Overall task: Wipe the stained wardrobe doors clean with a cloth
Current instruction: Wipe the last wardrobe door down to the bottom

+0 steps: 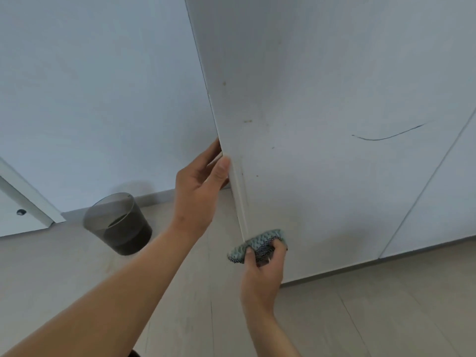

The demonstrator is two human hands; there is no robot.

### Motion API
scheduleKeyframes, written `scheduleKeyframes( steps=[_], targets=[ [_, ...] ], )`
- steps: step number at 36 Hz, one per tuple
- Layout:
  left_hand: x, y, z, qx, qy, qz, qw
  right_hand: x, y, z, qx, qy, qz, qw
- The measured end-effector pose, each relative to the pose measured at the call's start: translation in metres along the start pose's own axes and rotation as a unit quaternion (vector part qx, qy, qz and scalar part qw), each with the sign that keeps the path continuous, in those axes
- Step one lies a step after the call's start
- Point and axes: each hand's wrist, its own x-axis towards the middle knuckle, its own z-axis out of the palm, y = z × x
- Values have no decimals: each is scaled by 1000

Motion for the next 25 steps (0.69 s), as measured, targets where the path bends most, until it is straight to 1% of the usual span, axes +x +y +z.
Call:
scheduleKeyframes(
  steps=[2, 4, 6, 9, 10, 12, 14, 16, 18, 20, 21, 22, 25],
  targets=[
    [2, -2, -2, -1, 9, 0, 1000, 8, -8, -2, 27, 21, -21, 999],
    [4, -5, -4, 9, 8, -3, 1000, 17, -6, -9, 36, 70, -4, 997],
    [2, -4, -6, 13, 0, -5, 1000, 19, -7, -14, 17, 111, 26, 993],
    [2, -2, -5, 31, -1, -4, 1000, 17, -23, -8, -7, 124, 35, 992],
    [3, -2, -5, 37, 8, -2, 999, 16, -34, -4, -2, 125, 20, 992],
    [5, -3, -5, 42, 25, 0, 999, 14, -62, 9, 10, 119, -41, 992],
    [7, -3, -5, 37, 40, -1, 999, 8, -95, 26, 1, 87, -134, 987],
    [10, -1, -4, 18, 51, -9, 998, 3, -119, 35, -31, 44, -230, 972],
    [12, 1, -5, 5, 53, -14, 998, 3, -125, 36, -37, 19, -263, 964],
    [12, 3, -4, -1, 49, -14, 999, 2, -121, 26, -15, 14, -250, 968],
    [12, 2, -5, -6, 47, -15, 999, 3, -119, 19, -2, 24, -233, 972],
    [12, 2, -6, -7, 46, -18, 999, 6, -117, 13, 11, 45, -211, 976],
    [17, 1, -5, -11, 31, -42, 999, 33, -120, -5, 20, 140, -136, 981]
  ],
)
